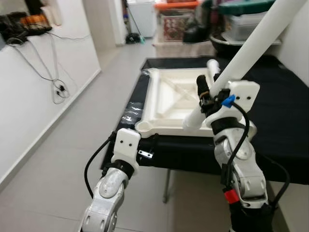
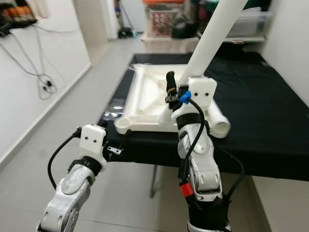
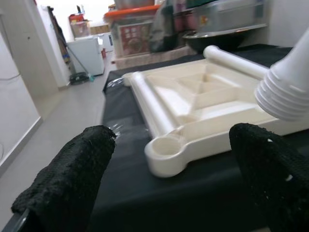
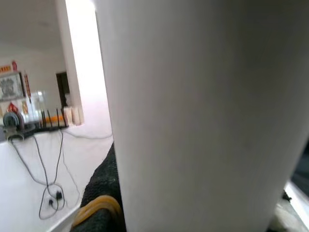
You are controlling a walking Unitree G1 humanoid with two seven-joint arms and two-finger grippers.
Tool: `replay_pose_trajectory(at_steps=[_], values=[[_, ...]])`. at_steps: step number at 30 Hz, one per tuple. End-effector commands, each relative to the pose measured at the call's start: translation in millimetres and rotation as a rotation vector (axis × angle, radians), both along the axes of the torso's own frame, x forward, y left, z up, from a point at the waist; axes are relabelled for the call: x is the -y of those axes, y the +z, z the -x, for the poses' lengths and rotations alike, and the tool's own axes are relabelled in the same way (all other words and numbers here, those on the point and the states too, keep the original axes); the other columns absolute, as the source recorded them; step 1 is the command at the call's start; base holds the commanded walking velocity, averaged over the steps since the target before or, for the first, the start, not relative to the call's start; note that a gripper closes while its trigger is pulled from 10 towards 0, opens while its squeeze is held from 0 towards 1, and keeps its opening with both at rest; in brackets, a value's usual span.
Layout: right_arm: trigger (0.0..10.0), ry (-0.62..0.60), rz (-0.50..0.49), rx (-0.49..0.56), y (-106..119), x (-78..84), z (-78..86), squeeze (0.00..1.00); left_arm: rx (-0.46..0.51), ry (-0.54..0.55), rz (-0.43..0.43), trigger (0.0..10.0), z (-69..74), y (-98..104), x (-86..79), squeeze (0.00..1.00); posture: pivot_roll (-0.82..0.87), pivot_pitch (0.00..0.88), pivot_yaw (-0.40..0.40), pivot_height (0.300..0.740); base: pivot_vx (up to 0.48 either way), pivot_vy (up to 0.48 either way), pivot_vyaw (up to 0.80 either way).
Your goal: Building children table
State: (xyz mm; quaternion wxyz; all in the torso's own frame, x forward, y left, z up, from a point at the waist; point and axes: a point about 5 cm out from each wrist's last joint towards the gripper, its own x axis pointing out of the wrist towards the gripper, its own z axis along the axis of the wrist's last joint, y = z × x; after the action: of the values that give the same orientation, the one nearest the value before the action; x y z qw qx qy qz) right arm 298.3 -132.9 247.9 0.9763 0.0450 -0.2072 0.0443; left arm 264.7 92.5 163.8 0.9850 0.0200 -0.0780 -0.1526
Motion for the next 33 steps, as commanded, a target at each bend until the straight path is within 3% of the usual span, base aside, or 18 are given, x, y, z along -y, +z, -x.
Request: replay_pose_trajectory(at_steps=[1,11,19,33], values=[[10.0,0.016,0.005,-0.024,-5,-5.1,0.3,0.0,-0.028,0.025,-0.014,10.0,-0.5,-5,-7.9,0.0,0.01,0.0,0.007,0.74,0.0,0.48,0.0],[10.0,0.032,0.022,-0.065,-17,-8.5,3.0,0.0,-0.013,0.031,-0.012,10.0,0.9,0,-5.0,0.0,0.01,0.0,0.003,0.74,0.0,0.0,0.0],[10.0,0.052,0.023,-0.081,-20,-12.3,3.4,0.0,0.049,0.084,-0.002,10.0,-3.7,15,-9.8,0.0,0.02,0.0,0.004,0.74,0.0,0.0,0.0],[10.0,0.082,0.022,-0.058,-12,-18.1,0.3,0.0,0.085,0.073,-0.024,10.0,-5.5,24,-6.7,0.0,0.02,0.0,-0.002,0.74,0.344,0.0,0.0]])
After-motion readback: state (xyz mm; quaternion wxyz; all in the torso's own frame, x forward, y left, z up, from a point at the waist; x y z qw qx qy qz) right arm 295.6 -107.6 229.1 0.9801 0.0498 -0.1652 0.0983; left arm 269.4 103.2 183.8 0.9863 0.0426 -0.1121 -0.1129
